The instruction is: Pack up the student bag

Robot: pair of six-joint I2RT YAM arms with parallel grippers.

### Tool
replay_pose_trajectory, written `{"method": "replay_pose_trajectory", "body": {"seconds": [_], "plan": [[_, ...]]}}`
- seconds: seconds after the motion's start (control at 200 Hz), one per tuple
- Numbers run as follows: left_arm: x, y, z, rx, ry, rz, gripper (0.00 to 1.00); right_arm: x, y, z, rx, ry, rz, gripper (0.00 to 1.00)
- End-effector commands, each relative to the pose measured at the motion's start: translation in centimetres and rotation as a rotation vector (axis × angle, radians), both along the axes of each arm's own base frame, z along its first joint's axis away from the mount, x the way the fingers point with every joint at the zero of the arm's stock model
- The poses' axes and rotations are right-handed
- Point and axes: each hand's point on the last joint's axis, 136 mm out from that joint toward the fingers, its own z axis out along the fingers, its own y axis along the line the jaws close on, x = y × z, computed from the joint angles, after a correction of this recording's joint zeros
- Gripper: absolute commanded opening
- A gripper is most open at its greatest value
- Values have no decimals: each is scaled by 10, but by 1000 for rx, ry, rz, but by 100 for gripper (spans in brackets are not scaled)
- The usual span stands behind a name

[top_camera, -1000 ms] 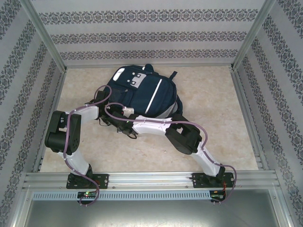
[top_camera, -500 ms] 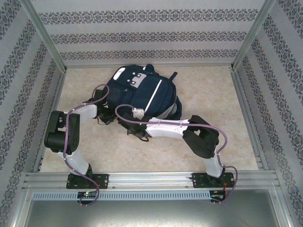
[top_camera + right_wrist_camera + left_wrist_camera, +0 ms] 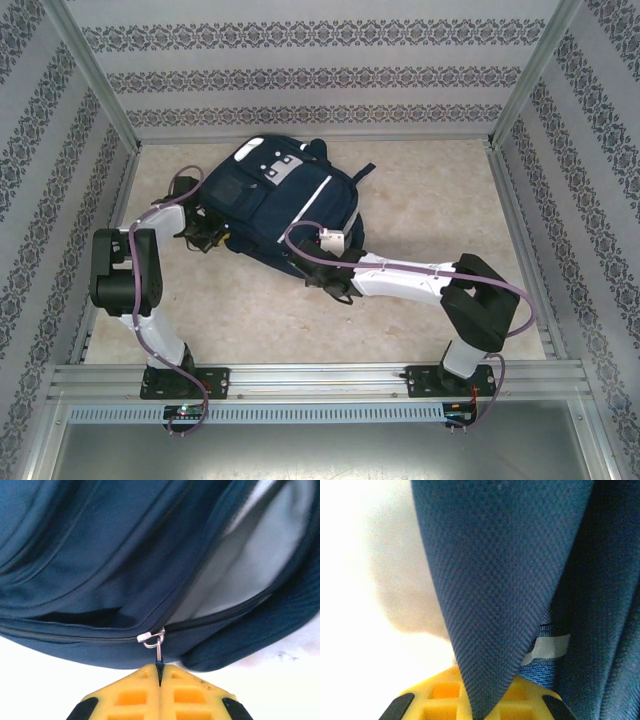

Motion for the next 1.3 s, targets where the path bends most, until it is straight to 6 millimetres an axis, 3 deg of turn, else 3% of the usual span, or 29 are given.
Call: {"method": "replay_pose_trajectory", "body": {"seconds": [0.0, 0.05, 0.13, 0.195, 0.48, 0.694, 0.864, 1.004, 1.134, 1.204, 1.294], "plan": [[8, 52, 8, 154, 0, 65, 0, -1, -34, 4, -116, -8, -7, 0], [11, 50, 16, 137, -13, 59, 4, 1, -25, 9, -85, -19, 35, 0], [12, 35, 33, 89, -61, 47, 29, 4, -9, 18, -35, -29, 100, 0], [4, 19, 47, 73, -81, 31, 40, 7, 5, 26, -1, -37, 149, 0], [-63, -91, 79, -75, -125, -39, 44, 17, 30, 45, 70, -51, 232, 0], [-77, -171, 84, -203, -148, -82, 47, 18, 33, 53, 115, -58, 275, 0], [-76, -205, 73, -223, -147, -72, 55, 17, 32, 52, 133, -52, 292, 0], [-77, -219, 52, -211, -109, -55, 56, 16, 33, 54, 149, -51, 304, 0], [-73, -223, 33, -175, -79, -39, 52, 15, 37, 56, 169, -47, 318, 0], [-71, -222, 27, -146, -73, -40, 44, 15, 39, 57, 177, -47, 326, 0], [-73, -216, 21, -96, -37, -34, 0, 15, 37, 57, 171, -46, 326, 0]]}}
